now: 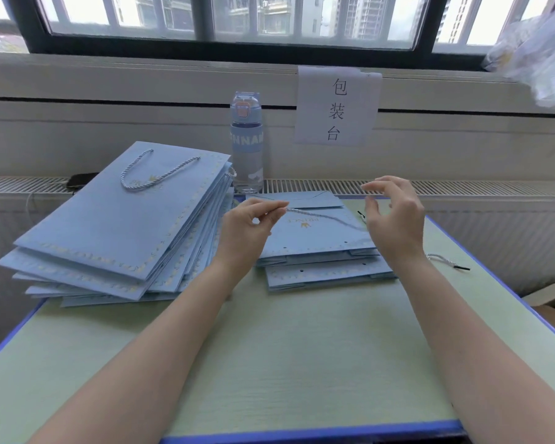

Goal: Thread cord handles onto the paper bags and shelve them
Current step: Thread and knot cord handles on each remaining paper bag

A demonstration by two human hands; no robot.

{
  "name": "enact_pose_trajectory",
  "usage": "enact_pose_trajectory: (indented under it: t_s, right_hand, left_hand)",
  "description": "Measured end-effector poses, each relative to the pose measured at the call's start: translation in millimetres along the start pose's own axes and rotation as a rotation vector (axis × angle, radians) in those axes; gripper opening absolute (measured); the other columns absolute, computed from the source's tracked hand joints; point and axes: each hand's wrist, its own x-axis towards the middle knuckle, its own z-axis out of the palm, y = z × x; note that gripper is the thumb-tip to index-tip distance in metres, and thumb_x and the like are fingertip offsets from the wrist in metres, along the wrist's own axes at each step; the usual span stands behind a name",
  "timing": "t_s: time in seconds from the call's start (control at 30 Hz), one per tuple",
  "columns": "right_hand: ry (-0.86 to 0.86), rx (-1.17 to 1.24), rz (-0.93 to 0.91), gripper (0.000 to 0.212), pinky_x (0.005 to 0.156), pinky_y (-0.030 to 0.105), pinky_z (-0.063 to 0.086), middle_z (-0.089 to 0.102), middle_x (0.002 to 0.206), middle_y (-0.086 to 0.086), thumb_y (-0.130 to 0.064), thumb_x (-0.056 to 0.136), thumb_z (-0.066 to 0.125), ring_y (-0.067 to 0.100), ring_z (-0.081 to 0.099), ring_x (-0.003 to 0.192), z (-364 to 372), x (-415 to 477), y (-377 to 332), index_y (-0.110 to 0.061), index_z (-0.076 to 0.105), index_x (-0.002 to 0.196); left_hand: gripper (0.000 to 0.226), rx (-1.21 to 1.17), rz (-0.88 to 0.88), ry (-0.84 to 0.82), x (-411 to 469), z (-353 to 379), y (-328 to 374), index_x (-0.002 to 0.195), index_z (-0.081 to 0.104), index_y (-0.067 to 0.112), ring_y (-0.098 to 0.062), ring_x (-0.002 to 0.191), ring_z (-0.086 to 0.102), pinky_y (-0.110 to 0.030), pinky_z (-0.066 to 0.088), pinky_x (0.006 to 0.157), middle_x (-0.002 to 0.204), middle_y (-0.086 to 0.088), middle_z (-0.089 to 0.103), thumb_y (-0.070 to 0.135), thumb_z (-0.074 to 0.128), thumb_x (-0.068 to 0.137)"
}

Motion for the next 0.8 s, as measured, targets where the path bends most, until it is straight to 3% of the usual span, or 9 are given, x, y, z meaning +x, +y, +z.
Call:
enact_pose_trajectory:
  t_s: [0.1,0.2,0.33,0.4,0.5,0.57,0.63,0.7,0.8]
  right_hand:
    - [-0.227,0.093,-0.123,0.024,0.086,0.0,0.032,0.058,0.109,-0.003,-0.013,0.087,0.064,0.011,0.055,0.099,5.5,-9.2,-16.3,-0.008,0.066,0.111]
    - [-0.488,0.156,-0.124,0.034,0.082,0.0,0.036,0.064,0.101,-0.008,-0.022,0.088,0.066,0.002,0.058,0.091,15.0,-24.4,-31.0,-0.013,0.063,0.12]
    - [-0.465,0.292,-0.067,0.016,0.078,0.013,0.049,0.072,0.079,-0.003,-0.016,0.086,0.068,0.002,0.066,0.075,18.3,-30.7,-37.1,-0.016,0.072,0.101]
    - [-0.428,0.345,-0.025,0.009,0.079,0.021,0.052,0.072,0.078,-0.001,-0.014,0.086,0.067,0.005,0.067,0.073,17.6,-29.6,-38.0,-0.02,0.072,0.092]
    - [-0.387,0.383,0.036,0.011,0.08,0.022,0.052,0.069,0.079,-0.009,-0.013,0.088,0.066,0.008,0.066,0.077,16.0,-27.7,-39.4,-0.023,0.068,0.088]
    - [-0.389,0.392,0.069,0.01,0.078,0.017,0.05,0.067,0.079,-0.014,-0.012,0.089,0.064,0.004,0.064,0.076,15.7,-26.2,-38.6,-0.021,0.068,0.09]
    - [-0.416,0.314,0.049,0.01,0.073,0.011,0.046,0.066,0.076,-0.015,-0.011,0.089,0.062,0.001,0.062,0.074,17.4,-26.4,-36.1,-0.017,0.069,0.091]
    - [-0.464,0.205,0.031,0.01,0.071,0.014,0.045,0.065,0.075,-0.013,-0.009,0.089,0.061,0.006,0.061,0.072,21.1,-28.4,-32.7,-0.014,0.07,0.091]
    - [-0.607,0.079,0.066,0.011,0.069,0.017,0.038,0.063,0.077,-0.009,-0.011,0.09,0.06,0.01,0.056,0.072,25.6,-31.4,-26.7,-0.013,0.071,0.091]
  left_hand:
    - [0.027,-0.052,0.0,-0.107,-2.0,6.7,4.8,0.119,0.064,0.009,-0.009,0.084,0.06,-0.016,0.054,0.07,0.095,0.006,0.063,0.005,0.057,0.093]
    - [0.021,-0.073,0.015,-0.117,-5.4,11.5,7.6,0.106,0.07,0.01,-0.002,0.083,0.063,-0.018,0.055,0.068,0.093,0.0,0.069,0.002,0.063,0.088]
    - [0.012,-0.124,-0.01,-0.061,-3.6,8.8,6.5,0.083,0.066,0.018,-0.006,0.078,0.065,-0.023,0.056,0.061,0.079,0.005,0.069,0.008,0.073,0.082]
    - [0.01,-0.11,-0.018,-0.072,-2.9,7.4,7.1,0.08,0.067,0.017,-0.005,0.076,0.065,-0.025,0.056,0.063,0.076,0.007,0.068,0.011,0.075,0.08]
    - [0.011,-0.015,0.013,-0.129,-4.2,7.3,5.9,0.077,0.067,0.023,-0.001,0.075,0.063,-0.026,0.055,0.073,0.074,0.014,0.068,0.017,0.076,0.079]
    - [0.011,0.152,0.082,-0.173,-3.5,5.2,2.4,0.088,0.069,0.02,-0.004,0.084,0.063,-0.028,0.051,0.082,0.083,0.013,0.068,0.023,0.076,0.079]
    - [0.046,0.441,0.082,-0.285,-1.6,4.5,-3.4,0.118,0.062,0.017,-0.015,0.112,0.054,-0.031,0.041,0.098,0.114,0.004,0.064,0.039,0.073,0.08]
    - [0.08,0.671,-0.071,-0.45,-2.2,4.0,-8.7,0.144,0.037,0.02,-0.023,0.137,0.029,-0.036,0.026,0.112,0.148,-0.004,0.037,0.057,0.065,0.079]
    - [0.089,0.736,-0.234,-0.561,-5.9,3.5,-13.4,0.15,0.022,0.024,-0.025,0.145,0.011,-0.039,0.016,0.116,0.159,-0.008,0.009,0.064,0.059,0.079]
